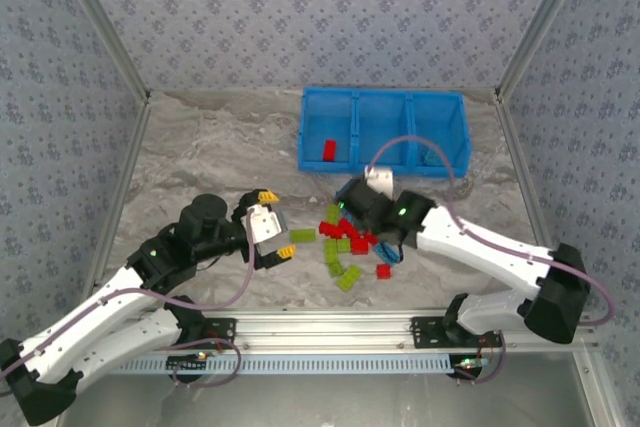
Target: Sort the legos into containers by color
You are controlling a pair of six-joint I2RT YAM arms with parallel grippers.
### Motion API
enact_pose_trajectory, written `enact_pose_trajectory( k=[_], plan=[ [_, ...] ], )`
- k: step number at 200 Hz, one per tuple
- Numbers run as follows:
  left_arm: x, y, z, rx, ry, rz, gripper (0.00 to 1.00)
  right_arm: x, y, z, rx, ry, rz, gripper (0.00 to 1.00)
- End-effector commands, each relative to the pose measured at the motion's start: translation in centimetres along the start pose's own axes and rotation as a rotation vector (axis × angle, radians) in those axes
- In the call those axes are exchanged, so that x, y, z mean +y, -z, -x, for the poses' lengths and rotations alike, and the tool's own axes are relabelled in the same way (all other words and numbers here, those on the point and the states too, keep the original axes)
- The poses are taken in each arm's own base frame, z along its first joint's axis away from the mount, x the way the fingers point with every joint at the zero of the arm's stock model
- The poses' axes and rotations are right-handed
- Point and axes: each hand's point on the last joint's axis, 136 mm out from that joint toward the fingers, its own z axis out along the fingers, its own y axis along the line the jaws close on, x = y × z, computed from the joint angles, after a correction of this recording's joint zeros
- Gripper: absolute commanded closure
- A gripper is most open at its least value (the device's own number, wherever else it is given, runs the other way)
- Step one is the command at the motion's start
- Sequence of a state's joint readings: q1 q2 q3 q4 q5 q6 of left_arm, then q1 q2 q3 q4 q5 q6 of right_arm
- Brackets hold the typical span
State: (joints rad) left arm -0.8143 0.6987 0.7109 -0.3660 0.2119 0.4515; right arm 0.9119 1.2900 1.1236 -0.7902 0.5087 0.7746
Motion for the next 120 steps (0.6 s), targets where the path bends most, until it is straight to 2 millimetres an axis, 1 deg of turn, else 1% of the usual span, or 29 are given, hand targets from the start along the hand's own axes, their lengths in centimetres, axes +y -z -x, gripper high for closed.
enact_pose_trajectory(
  k=[1,11,15,17,25,40,53,61,69,80,91,98,109,120],
  plan=[
    [0.2,0.0,1.1,-0.059,0.022,-0.016,0.01,-2.5,-1.1,7.5,-0.145,0.179,-0.105,0.9],
    [0.4,-0.2,0.8,-0.052,0.035,-0.017,0.01,-2.9,-2.7,10.0,-0.156,0.172,-0.1,0.9],
    [0.5,-0.3,0.7,-0.049,0.04,-0.017,0.01,-3.3,-3.4,10.7,-0.149,0.172,-0.107,0.9],
    [0.6,-0.3,0.7,-0.048,0.041,-0.017,0.01,-3.2,-3.6,11.4,-0.164,0.16,-0.096,0.9],
    [0.7,-0.4,0.4,-0.041,0.049,-0.015,0.01,-3.5,-5.3,13.0,-0.164,0.14,-0.089,0.9],
    [1.0,-0.7,-0.5,-0.023,0.06,-0.001,0.01,-3.8,-8.2,15.2,-0.162,0.123,-0.079,0.9],
    [1.1,-0.9,-1.2,-0.008,0.06,0.011,0.01,-3.6,-11.0,16.4,-0.14,0.118,-0.065,0.88],
    [1.1,-1.0,-1.3,-0.004,0.06,0.011,0.01,-3.7,-12.6,17.0,-0.13,0.115,-0.07,0.87],
    [1.2,-1.1,-1.3,-0.003,0.065,0.011,0.01,-4.0,-14.3,17.1,-0.106,0.113,-0.087,0.86],
    [1.2,-1.2,-1.3,-0.001,0.068,0.008,0.01,-4.2,-16.5,16.9,-0.066,0.105,-0.098,0.85],
    [1.2,-1.3,-1.4,0.006,0.072,0.008,0.01,-4.5,-18.2,16.5,-0.041,0.094,-0.102,0.8],
    [1.2,-1.4,-1.5,0.01,0.073,0.006,0.01,-4.5,-18.6,16.6,-0.039,0.081,-0.096,0.75],
    [1.2,-1.4,-1.6,0.011,0.076,0.008,0.01,-4.7,-19.1,16.7,-0.033,0.066,-0.091,0.63],
    [1.2,-1.4,-1.6,0.012,0.077,0.007,0.01,-4.7,-19.0,16.9,-0.025,0.063,-0.087,0.59]
  ],
)
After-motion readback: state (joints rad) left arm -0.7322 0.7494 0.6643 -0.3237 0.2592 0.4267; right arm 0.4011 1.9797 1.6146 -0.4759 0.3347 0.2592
